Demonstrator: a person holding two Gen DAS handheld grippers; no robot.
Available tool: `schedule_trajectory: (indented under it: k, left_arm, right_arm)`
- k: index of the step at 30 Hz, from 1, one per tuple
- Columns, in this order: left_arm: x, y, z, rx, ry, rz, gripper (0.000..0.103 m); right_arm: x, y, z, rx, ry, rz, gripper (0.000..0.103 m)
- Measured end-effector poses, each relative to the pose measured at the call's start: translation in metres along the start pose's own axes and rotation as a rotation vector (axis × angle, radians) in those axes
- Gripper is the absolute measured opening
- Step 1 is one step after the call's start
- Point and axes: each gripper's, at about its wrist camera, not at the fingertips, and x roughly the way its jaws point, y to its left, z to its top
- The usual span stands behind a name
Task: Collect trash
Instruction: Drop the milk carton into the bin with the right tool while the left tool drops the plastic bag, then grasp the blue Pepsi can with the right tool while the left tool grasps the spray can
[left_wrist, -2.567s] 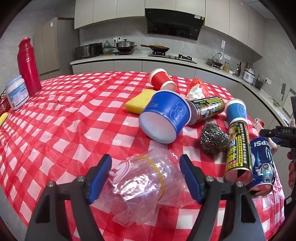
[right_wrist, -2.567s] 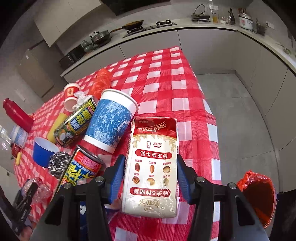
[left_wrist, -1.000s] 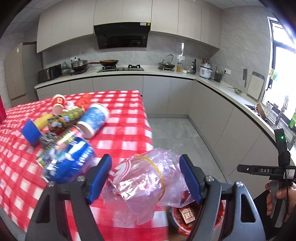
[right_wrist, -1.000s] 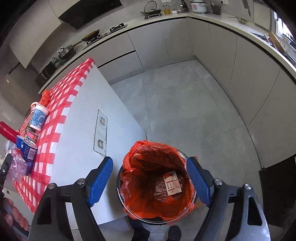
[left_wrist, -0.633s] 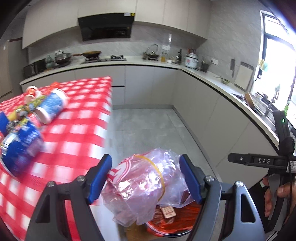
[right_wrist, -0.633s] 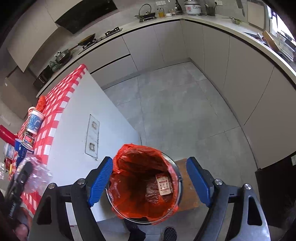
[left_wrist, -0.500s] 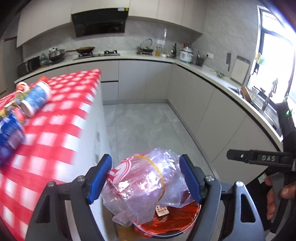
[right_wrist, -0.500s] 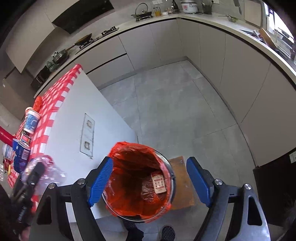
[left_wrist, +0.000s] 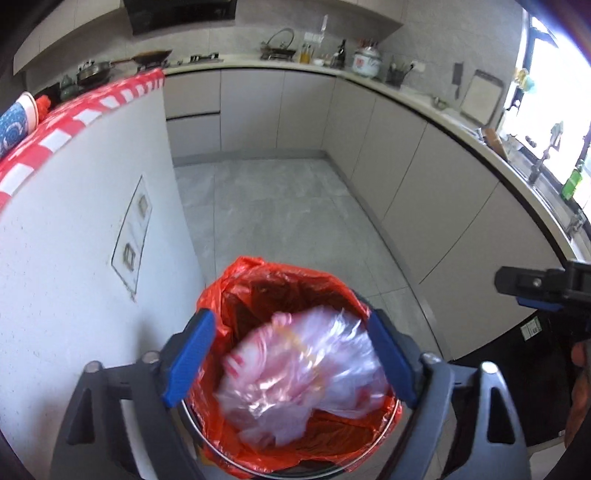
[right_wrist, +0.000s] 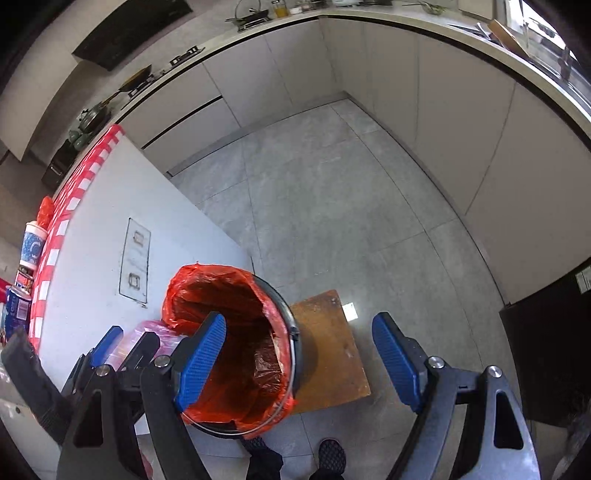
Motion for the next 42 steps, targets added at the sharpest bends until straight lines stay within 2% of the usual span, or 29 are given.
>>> schedule_trajectory:
  k: [2,7,13,20,31,42]
  left_arm:
    - [-0.013,0.002,0.005,-0.016,-0.021,-0.004,0.097]
    - [-0.054,0.008,0.014,-0.054,-0.05,0.032,0.097]
    - [-0.125,0.028,0.011,-0.008,-0.172,0.141,0.097]
    - [-0.18,0.096,0.003,-0.062,-0.229,0.247,0.097]
    - [-0.222,0.212,-0.006,-0.237,-0.286,0.388,0.097]
    - [-0.254,0.293,-0.019,-0.293,-0.298,0.453,0.097]
  right_arm:
    - [-0.006,0.0,0.002,0.003,-0.01,0.004,0.083]
    - [-0.024,0.016,0.003,-0.011,-0.032,0.026,0.083]
    - [-0.047,0.06,-0.002,-0.063,-0.06,0.089,0.083]
    - [-0.059,0.133,-0.006,-0.144,-0.063,0.167,0.083]
    - [-0.059,0.25,-0.023,-0.274,-0.047,0.239,0.083]
    - [-0.051,0.373,-0.054,-0.364,-0.023,0.306,0.083]
